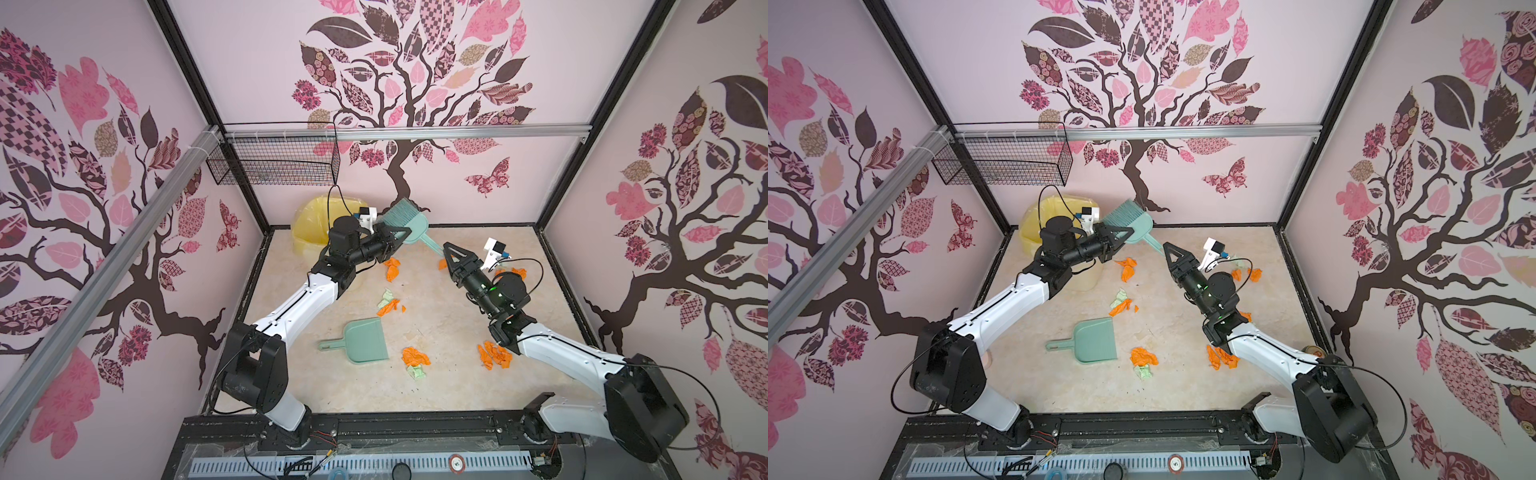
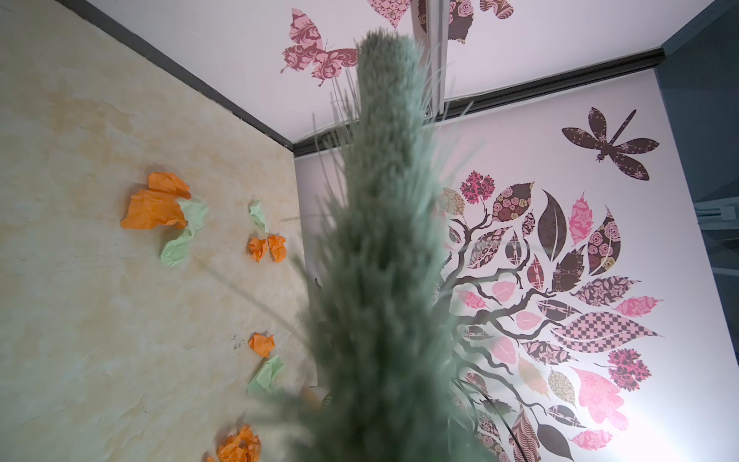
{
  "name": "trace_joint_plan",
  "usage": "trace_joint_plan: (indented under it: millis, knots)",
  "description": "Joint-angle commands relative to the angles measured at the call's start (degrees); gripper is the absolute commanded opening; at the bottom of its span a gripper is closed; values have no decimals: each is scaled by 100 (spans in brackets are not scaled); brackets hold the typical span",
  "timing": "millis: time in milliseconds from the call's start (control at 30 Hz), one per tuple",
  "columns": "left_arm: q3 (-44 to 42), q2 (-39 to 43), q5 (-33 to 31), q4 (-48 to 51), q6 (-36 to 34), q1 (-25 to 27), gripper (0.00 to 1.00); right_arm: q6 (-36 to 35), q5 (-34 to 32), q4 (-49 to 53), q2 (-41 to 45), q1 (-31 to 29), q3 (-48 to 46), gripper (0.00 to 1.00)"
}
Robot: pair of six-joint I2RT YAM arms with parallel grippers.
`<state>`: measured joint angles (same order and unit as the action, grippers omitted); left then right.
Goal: Sweep away the paper scraps from the table
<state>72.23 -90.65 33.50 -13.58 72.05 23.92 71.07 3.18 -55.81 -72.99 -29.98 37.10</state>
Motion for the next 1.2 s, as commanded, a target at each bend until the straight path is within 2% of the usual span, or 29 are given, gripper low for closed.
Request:
trace_joint_plan:
  millis: [0,133,467,800,1167]
  knots:
    - [-71,266,54,-268,6,7,0,148,-141,-266,-95,30,-20,53]
    - [-92,259,53,-272,-50,16,0,13,-230,-188,-33,35,-45,60]
    - [-100,286,96,-312,-68,18,0,-104,-400,102,-68,38,82,61]
    - [-56,329,122,-316,-132,51,0,56,311,-467,-952,39,694,44]
    - [-100,338,148,-312,-117,51,0,159,693,-851,-1416,78,1017,32]
